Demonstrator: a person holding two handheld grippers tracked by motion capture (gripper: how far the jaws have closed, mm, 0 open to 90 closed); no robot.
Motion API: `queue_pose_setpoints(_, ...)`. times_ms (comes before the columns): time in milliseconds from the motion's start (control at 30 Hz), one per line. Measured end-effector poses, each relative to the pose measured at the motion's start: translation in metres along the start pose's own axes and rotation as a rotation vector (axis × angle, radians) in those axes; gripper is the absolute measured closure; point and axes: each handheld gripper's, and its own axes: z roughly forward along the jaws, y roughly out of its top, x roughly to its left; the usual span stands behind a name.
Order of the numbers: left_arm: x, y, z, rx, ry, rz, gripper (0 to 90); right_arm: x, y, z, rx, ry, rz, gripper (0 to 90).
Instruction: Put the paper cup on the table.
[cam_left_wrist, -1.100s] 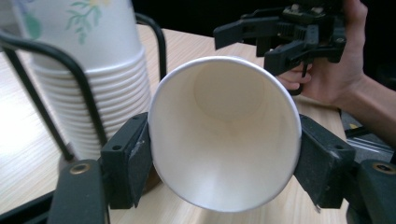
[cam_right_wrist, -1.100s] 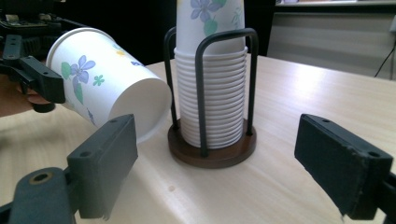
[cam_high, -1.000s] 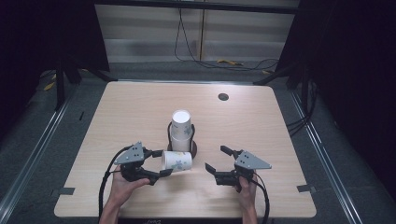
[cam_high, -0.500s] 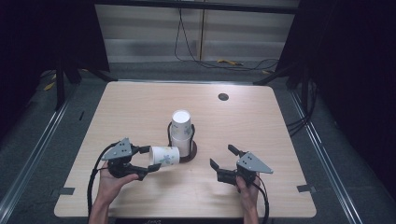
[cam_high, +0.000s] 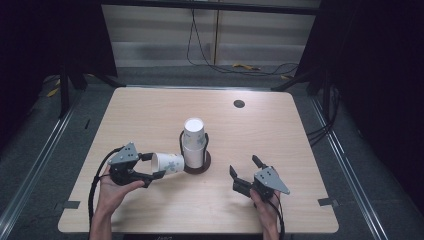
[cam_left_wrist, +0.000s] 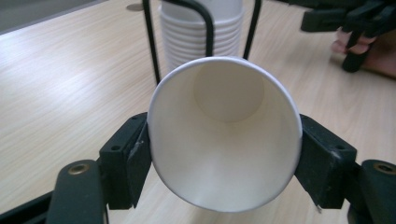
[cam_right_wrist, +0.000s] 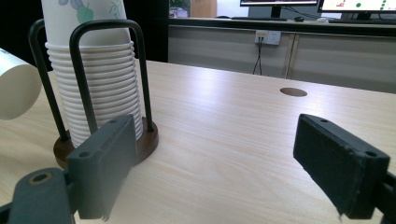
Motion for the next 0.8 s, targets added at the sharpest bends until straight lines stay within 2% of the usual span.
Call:
queue_pose_setpoints(133, 0.002, 0.003, -0.002, 0.006, 0.008, -0.001, 27.6, 0.002, -0.002, 0.0, -0.007, -0.031, -0.015, 12.9)
queue_pose_setpoints(233, 0.003, 0.004, -0.002, 0.032, 0.045, -0.009, 27.7, 0.001, -0.002, -0.001, -0.019, -0.035, -0.008, 12.9)
queue_pose_setpoints(300, 0.003, 0.005, -0.001, 0.052, 0.039, -0.011, 27.7, 0.001, -0.003, -0.002, -0.028, -0.032, -0.005, 12.9)
queue_pose_setpoints(467, 0.006, 0.009, -0.001, 0.11, 0.053, -0.028, 27.6, 0.0, -0.005, -0.006, -0.074, -0.061, 0.017, 12.9)
queue_pose_setpoints(500, 0.007, 0.011, 0.0, 0.121, 0.044, -0.019, 27.5, 0.0, -0.005, -0.007, -0.08, -0.068, 0.025, 12.9)
queue_pose_setpoints(633, 0.01, 0.015, -0.001, 0.158, 0.058, -0.029, 27.4, 0.0, -0.006, -0.008, -0.092, -0.071, 0.022, 12.9)
queue_pose_setpoints(800, 0.015, 0.022, -0.007, 0.171, 0.06, -0.037, 27.7, 0.0, -0.007, -0.01, -0.119, -0.063, 0.02, 13.0)
